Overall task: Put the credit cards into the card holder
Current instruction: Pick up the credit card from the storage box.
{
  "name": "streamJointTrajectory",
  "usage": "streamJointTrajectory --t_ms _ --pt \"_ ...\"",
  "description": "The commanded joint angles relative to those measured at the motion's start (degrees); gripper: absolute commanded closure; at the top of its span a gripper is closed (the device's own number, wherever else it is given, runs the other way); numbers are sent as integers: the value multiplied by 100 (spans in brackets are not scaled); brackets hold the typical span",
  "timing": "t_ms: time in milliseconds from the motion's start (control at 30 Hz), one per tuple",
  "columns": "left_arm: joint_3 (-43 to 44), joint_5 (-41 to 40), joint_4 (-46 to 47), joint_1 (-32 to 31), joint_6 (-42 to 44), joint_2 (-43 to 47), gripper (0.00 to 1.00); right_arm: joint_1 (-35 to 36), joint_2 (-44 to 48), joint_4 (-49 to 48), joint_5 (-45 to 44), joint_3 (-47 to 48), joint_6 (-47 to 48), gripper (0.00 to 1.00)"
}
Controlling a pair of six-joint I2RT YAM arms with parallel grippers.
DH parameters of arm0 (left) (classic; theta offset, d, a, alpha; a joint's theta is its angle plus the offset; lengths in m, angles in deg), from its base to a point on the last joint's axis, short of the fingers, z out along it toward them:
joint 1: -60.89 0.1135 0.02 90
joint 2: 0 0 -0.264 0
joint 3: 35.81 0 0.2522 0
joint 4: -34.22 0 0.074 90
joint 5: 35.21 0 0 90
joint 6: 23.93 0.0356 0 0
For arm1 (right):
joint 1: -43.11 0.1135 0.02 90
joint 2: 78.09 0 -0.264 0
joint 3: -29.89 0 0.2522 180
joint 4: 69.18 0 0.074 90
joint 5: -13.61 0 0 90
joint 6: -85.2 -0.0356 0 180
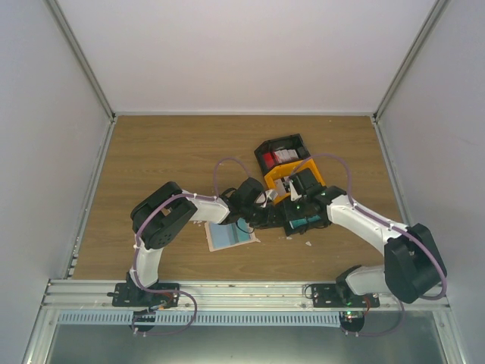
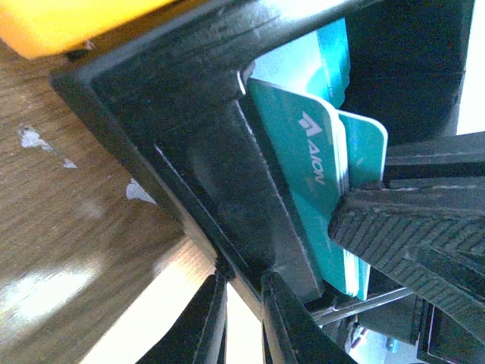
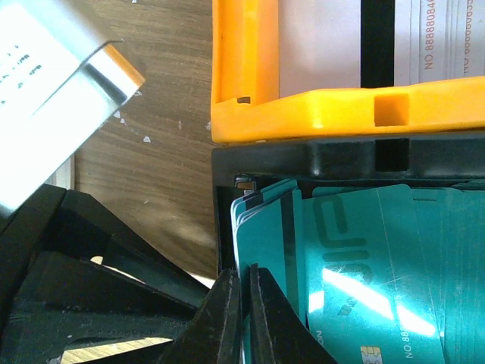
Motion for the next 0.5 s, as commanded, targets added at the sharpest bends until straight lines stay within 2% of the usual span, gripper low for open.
streamJointTrajectory --t_ms 0,467 --pt "61 -313 -12 -42 71 -205 85 145 65 35 635 -99 -84 96" --pt "61 -312 -18 -39 77 -229 85 133 366 42 944 -135 -109 97"
